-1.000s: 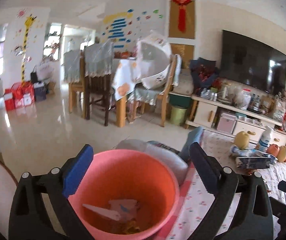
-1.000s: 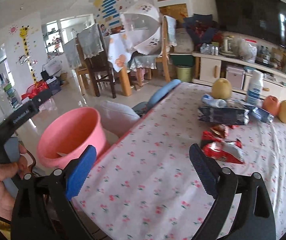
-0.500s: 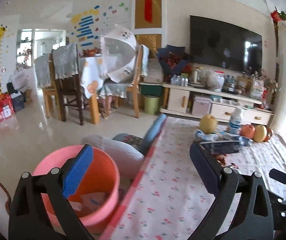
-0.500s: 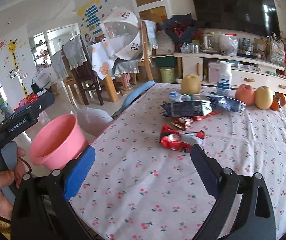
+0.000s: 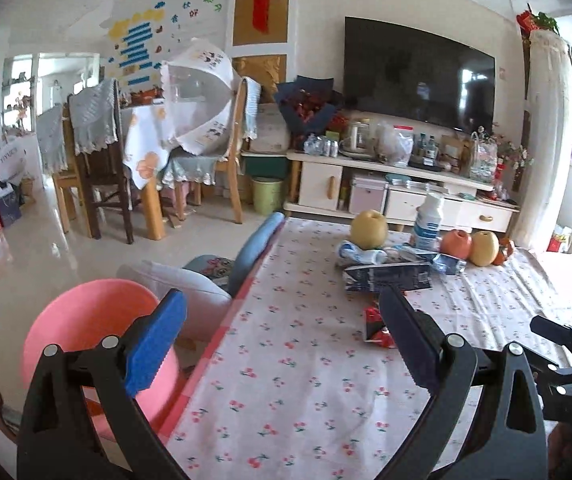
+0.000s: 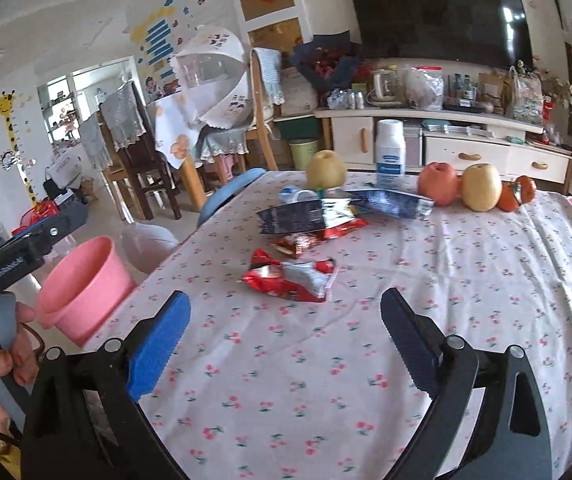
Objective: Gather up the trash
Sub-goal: 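Move both tools back over the remaining trash on the table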
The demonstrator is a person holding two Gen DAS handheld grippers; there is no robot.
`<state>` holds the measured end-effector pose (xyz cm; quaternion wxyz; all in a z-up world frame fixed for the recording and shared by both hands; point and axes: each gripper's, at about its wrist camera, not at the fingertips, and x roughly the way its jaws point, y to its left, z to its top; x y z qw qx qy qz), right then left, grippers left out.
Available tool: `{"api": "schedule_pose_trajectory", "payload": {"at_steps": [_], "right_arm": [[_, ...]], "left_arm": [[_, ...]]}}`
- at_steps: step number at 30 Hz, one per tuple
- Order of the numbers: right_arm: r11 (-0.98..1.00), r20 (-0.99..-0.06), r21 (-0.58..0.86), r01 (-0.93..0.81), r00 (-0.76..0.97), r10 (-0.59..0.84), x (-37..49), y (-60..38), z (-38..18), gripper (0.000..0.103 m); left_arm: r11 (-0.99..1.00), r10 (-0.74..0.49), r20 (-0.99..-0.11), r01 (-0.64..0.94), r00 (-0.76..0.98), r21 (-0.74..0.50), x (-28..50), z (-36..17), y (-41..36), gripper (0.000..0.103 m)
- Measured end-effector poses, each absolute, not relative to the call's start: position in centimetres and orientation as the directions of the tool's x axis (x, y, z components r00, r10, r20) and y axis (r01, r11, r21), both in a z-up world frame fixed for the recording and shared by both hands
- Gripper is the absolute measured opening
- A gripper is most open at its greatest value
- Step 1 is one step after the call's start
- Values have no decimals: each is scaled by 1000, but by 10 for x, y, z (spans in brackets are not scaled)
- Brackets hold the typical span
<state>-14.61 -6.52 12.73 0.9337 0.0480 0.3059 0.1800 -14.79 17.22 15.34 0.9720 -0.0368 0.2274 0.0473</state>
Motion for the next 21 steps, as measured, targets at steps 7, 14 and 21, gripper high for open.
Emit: {"api": "schedule_pose_trajectory", "payload": {"at_steps": [7, 14, 21], "right_arm": [[942, -568, 213, -258, 752, 335, -132, -102, 122, 95], [973, -572, 155, -174, 787, 232, -107, -141, 119, 95], [979, -578, 163, -125, 792, 197, -77, -166, 114, 95]], "left_arm": [[993, 27, -475, -78, 879, -87, -131, 155, 154, 97], [991, -45, -526, -29, 849, -131, -85, 157, 132, 97], [980, -114, -615, -15, 780, -201, 10, 141, 110, 97]]}}
